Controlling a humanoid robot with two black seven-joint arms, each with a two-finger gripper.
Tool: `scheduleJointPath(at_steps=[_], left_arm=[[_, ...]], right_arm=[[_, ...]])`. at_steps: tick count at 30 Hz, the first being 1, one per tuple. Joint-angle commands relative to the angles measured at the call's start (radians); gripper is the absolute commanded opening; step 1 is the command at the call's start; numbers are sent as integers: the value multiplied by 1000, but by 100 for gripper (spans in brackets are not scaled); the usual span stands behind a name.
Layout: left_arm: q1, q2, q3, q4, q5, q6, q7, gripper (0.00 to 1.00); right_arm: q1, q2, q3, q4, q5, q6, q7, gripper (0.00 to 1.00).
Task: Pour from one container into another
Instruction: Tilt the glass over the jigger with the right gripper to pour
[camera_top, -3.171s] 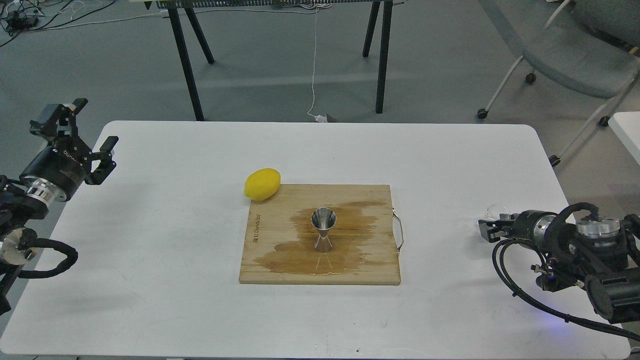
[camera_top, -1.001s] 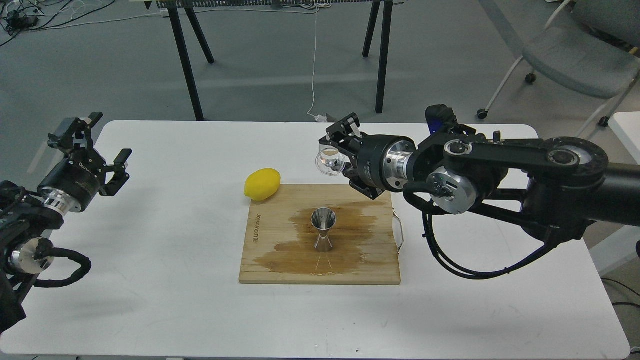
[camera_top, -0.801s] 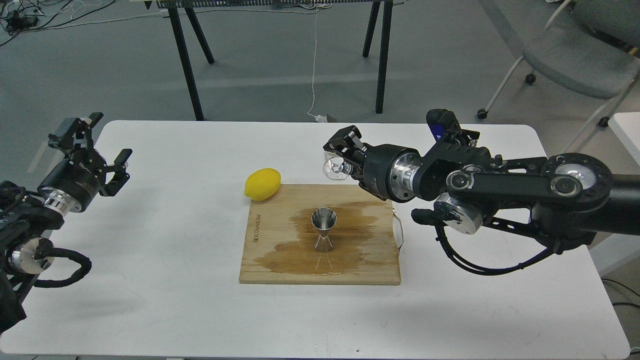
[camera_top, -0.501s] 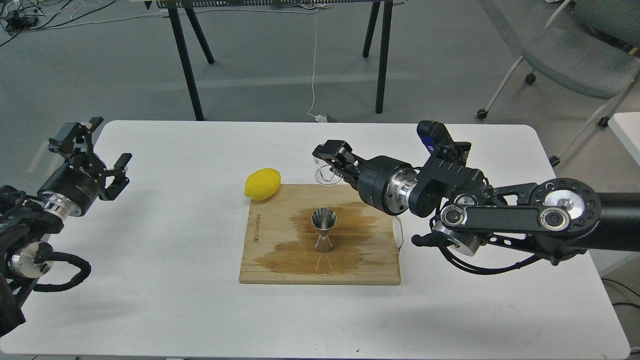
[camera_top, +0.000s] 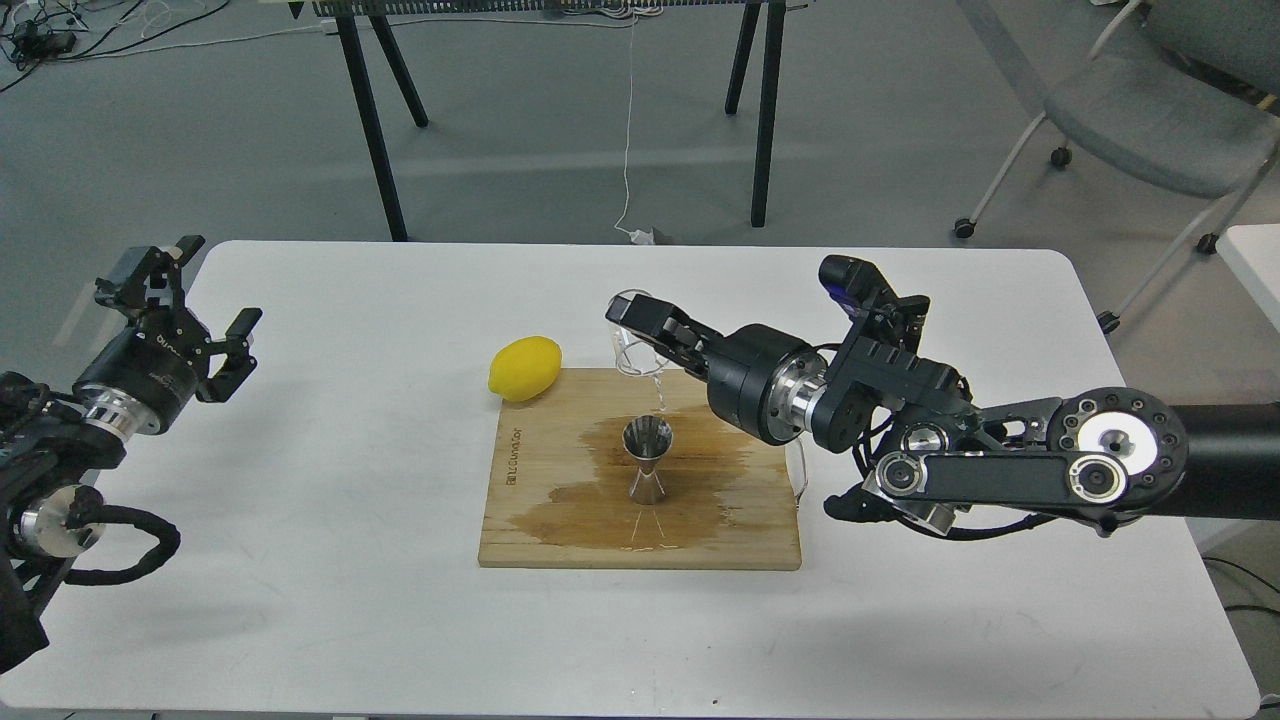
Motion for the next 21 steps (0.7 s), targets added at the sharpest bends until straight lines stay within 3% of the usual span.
scheduleJointPath(at_steps=[1, 21], left_arm=[[0, -1, 0, 0, 0, 0, 0, 99], [5, -1, -2, 2, 0, 0, 0, 99]], right_arm=[[-3, -2, -2, -2, -24, 0, 4, 44], [-15, 2, -2, -2, -30, 0, 42, 44]])
